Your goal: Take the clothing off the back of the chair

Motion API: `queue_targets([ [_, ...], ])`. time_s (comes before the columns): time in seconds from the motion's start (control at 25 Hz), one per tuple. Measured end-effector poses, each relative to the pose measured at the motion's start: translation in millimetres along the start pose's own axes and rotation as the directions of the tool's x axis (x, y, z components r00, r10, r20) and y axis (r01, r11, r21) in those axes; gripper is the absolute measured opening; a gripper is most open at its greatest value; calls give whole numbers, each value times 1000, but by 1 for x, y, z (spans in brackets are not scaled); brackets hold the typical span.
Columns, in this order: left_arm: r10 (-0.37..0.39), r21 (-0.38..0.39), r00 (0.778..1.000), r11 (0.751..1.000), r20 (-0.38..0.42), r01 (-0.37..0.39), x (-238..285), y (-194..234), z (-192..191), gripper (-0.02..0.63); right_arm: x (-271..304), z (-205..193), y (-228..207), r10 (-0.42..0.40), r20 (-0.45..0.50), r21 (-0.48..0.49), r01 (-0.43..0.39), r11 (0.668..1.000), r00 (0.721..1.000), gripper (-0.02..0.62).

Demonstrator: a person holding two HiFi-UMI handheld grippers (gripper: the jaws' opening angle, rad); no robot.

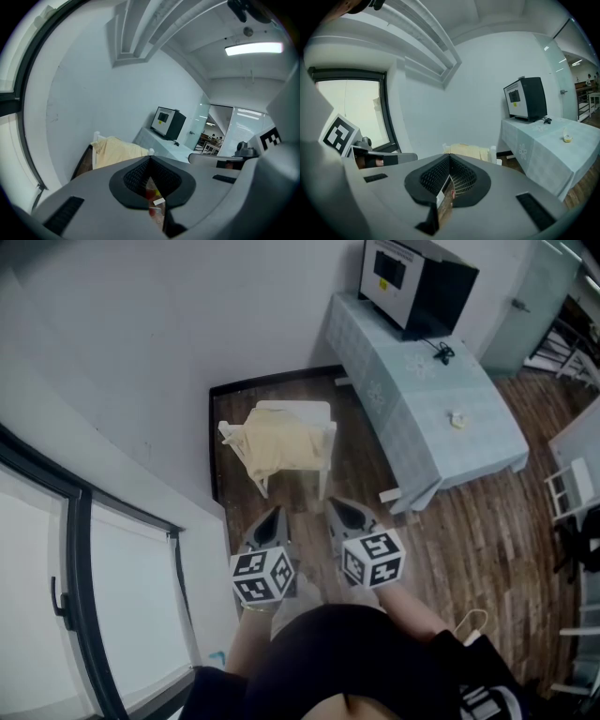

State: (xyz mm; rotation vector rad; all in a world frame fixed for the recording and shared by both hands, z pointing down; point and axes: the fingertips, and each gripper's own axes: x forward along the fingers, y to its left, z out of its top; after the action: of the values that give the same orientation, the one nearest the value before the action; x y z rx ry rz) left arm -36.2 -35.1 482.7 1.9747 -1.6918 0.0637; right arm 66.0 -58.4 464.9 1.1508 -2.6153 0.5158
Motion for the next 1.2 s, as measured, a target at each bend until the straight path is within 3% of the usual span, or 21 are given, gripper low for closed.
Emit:
queue_targets([
  [0.64, -42, 32, 999, 999, -24, 43, 62, 81, 46, -2, 98, 36, 2, -82, 21, 5, 82, 997, 996, 11],
  [1.2, -71, 86, 996, 993, -54, 75, 107, 123, 56, 2, 147, 34, -21, -169, -1, 12, 169, 986, 986, 11],
])
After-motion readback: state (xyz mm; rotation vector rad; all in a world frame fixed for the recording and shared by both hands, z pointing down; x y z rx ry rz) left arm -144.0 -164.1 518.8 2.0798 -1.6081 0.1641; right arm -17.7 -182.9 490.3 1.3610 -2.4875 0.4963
